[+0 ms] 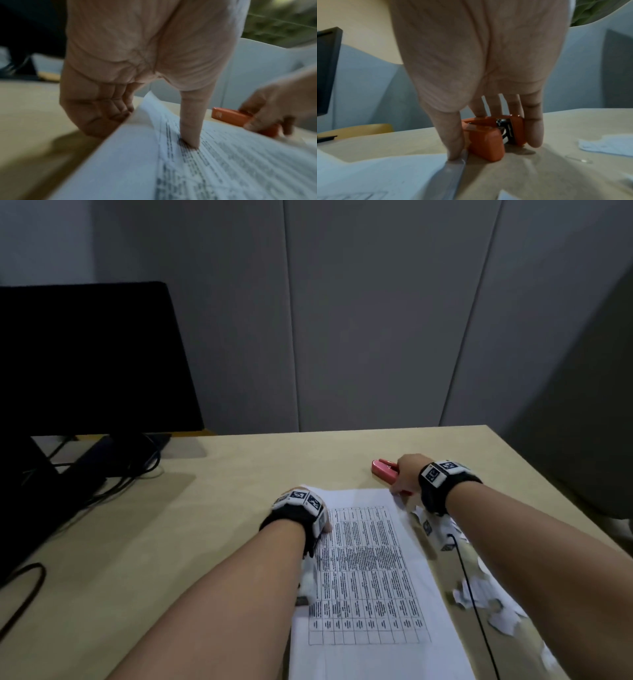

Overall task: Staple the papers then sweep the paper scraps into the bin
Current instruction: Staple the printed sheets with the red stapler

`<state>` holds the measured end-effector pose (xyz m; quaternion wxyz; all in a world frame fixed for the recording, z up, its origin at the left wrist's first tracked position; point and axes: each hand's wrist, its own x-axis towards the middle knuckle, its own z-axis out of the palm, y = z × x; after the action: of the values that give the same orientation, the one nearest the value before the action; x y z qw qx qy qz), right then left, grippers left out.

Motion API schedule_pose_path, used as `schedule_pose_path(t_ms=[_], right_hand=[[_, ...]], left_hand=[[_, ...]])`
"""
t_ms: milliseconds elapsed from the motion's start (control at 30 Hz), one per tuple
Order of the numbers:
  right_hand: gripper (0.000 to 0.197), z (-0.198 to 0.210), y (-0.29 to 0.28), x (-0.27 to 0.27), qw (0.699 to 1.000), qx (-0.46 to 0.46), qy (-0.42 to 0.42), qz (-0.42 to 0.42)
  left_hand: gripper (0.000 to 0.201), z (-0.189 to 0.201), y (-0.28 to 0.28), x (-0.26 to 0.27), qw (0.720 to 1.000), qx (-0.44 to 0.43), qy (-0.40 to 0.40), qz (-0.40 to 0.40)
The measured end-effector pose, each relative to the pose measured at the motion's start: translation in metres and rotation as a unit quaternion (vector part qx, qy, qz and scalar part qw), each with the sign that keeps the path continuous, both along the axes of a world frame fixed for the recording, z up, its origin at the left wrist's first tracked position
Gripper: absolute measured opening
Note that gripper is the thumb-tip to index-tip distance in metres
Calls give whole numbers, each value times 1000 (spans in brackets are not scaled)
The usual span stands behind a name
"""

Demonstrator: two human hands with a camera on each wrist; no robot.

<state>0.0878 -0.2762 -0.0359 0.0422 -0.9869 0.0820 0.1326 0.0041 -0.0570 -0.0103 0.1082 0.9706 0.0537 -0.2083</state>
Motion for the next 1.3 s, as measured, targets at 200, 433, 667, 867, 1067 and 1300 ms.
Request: schedule_pose_path(t_ms=[200,433,667,867,1067,1300], right_hand=[[40,0,1,0,1000,-3,-10,1],[40,-2,3,0,999,-15,-41,3],[36,-6,7,-3,998,-32,-51,19],[27,-8,-11,-8,995,39,-86,-31],[32,21,-27,-22,876,413,-220,-113],[48,96,41,-75,675,699,-189,142]], left_hand=[[75,-5,8,8,997,-6,47,61],[67,-17,7,11,981,-133,14,143],[54,-39,12,10,923,-313,-89,205],[29,-46,10,0,900,-366,-149,187],[27,-35,12,-11,871,-415,-203,164],[20,-1,12,-31,825,-484,-257,136]])
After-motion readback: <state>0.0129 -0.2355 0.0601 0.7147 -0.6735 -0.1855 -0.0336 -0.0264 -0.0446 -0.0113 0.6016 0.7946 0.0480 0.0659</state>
